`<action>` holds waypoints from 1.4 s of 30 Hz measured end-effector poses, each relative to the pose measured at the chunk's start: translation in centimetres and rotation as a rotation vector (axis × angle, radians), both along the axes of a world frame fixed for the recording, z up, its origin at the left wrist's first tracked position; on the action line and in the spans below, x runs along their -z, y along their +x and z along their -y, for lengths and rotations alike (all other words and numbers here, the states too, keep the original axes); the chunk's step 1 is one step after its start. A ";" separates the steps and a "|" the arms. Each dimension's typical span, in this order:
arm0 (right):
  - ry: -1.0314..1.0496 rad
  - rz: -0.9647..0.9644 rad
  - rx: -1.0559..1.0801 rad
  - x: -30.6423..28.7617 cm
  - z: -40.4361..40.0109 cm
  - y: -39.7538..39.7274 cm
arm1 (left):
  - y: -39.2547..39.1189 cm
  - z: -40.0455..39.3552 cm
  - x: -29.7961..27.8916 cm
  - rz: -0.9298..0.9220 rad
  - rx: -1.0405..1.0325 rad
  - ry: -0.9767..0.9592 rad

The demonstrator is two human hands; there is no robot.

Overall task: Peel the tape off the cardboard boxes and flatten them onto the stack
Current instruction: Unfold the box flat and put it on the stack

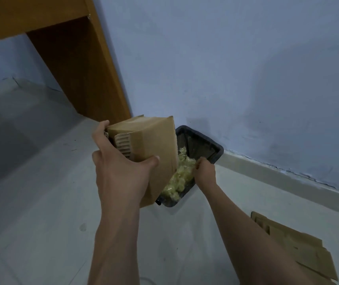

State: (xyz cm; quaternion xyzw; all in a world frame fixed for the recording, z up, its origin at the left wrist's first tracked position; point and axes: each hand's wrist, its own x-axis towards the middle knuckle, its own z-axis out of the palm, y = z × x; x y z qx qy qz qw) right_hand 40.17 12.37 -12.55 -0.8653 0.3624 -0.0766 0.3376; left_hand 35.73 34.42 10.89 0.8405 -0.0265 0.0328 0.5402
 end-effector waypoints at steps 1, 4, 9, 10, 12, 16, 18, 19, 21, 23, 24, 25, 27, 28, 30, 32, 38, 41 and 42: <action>-0.041 -0.058 -0.026 -0.2 -0.3 0.0 | 0.0 0.0 0.0 -0.001 0.003 -0.003; -0.069 -0.178 -0.026 -0.4 -0.8 0.1 | -0.1 0.1 0.0 0.002 0.012 0.000; 0.338 0.073 0.134 -1.1 0.6 -0.3 | -0.4 0.2 -0.4 -0.008 0.017 0.018; 0.432 0.166 0.217 -1.5 0.6 -0.6 | -0.5 0.3 -0.5 -0.009 0.018 0.021; 0.512 0.259 0.330 -2.6 0.4 -1.1 | -0.6 0.2 -0.6 -0.011 0.020 0.032; 0.461 0.342 0.377 -7.1 -1.1 -2.5 | -0.5 0.5 -0.7 -0.043 0.023 0.040; 0.467 0.394 0.314 -11.1 -2.7 -4.9 | -0.8 0.8 -1.0 -0.105 0.037 0.036; 0.488 0.394 0.247 -13.1 -3.5 -6.6 | -1.0 1.2 -1.2 -0.130 0.058 0.040; 0.603 0.366 0.092 -16.7 -4.8 -10.6 | -1.7 2.1 -1.8 -0.144 0.118 0.033; 0.741 0.373 0.025 -19.4 -5.7 -14.2 | -2.9 3.2 -2.7 -0.129 0.201 0.012; 0.743 0.391 0.031 -20.4 -5.6 -15.8 | -3.8 3.9 -3.4 -0.123 0.260 -0.008; 0.701 0.399 0.047 -21.2 -5.1 -17.2 | -4.8 4.4 -4.0 -0.113 0.330 -0.034; 0.579 0.401 0.097 -22.9 -3.7 -20.0 | -7.0 5.6 -5.0 -0.097 0.490 -0.080; 0.538 0.401 0.114 -23.7 -2.8 -21.5 | -8.2 6.0 -5.5 -0.092 0.559 -0.091; 0.481 0.401 0.119 -25.4 -1.6 -25.0 | -10.4 7.0 -6.3 -0.065 0.641 -0.084; 0.441 0.390 0.130 -26.8 -1.2 -28.8 | -13.0 8.1 -7.1 -0.029 0.679 -0.063; 0.267 0.320 0.193 -29.0 0.3 -40.0 | -21.8 12.5 -6.9 -0.042 0.771 -0.121; 0.135 0.219 0.234 -28.6 1.1 -45.5 | -26.1 14.5 -5.1 -0.191 0.843 -0.184; 0.115 0.206 0.257 -28.2 1.4 -47.1 | -27.3 15.0 -4.5 -0.233 0.872 -0.188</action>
